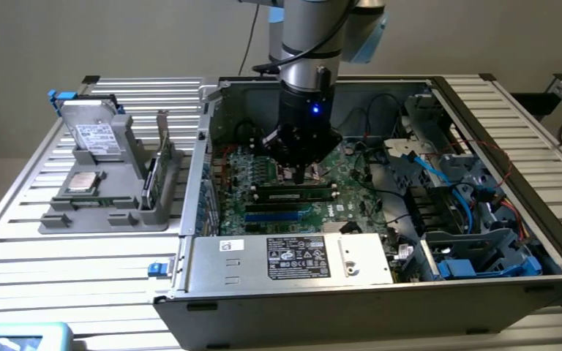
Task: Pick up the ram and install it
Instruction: 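Press down the ram until it locks into place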
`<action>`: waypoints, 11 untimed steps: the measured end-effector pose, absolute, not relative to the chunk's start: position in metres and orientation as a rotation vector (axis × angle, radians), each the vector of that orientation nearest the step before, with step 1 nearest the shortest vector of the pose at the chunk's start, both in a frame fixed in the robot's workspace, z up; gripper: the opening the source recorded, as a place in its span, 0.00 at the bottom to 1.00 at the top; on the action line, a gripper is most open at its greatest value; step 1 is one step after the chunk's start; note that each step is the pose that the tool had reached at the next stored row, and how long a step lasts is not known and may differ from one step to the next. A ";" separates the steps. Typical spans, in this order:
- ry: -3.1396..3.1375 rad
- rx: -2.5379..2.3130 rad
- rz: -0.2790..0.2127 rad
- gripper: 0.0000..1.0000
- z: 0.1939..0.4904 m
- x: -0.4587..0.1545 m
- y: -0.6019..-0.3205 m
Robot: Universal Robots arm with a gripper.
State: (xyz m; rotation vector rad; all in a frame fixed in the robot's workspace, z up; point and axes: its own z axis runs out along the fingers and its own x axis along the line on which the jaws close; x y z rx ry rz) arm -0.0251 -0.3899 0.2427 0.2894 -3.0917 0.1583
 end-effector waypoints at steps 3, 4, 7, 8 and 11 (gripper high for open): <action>-3.097 0.249 0.163 0.11 0.243 -0.025 -0.390; -3.099 0.236 0.165 0.11 0.243 -0.025 -0.390; -3.102 0.201 0.170 0.11 0.243 -0.025 -0.390; -3.103 0.190 0.172 0.11 0.243 -0.025 -0.390; -3.106 0.160 0.180 0.11 0.244 -0.025 -0.390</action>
